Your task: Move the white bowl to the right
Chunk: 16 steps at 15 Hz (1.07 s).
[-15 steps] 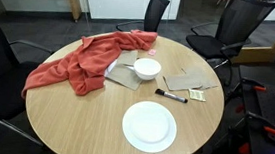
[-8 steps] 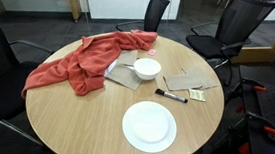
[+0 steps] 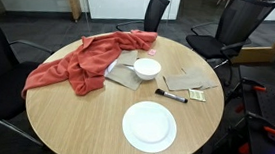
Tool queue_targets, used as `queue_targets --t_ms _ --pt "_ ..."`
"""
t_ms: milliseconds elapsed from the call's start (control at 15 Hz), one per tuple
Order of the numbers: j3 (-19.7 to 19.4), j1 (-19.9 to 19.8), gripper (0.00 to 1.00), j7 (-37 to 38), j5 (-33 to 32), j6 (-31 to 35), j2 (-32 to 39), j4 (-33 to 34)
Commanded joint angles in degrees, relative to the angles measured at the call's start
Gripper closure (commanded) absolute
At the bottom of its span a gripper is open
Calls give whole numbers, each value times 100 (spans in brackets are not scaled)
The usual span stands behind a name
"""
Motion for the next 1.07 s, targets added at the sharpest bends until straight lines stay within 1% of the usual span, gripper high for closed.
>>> queue_targets --t_ms 0,267,400,600,1000 --pt "22 93 0 -183 304 461 499 76" --pt "133 180 0 -139 649 1013 997 -47" --pt "215 221 0 -116 841 1161 1266 -65" --pt "379 252 0 -61 1042 1273 1695 -43" --pt "615 186 0 28 1170 1558 2448 -10"
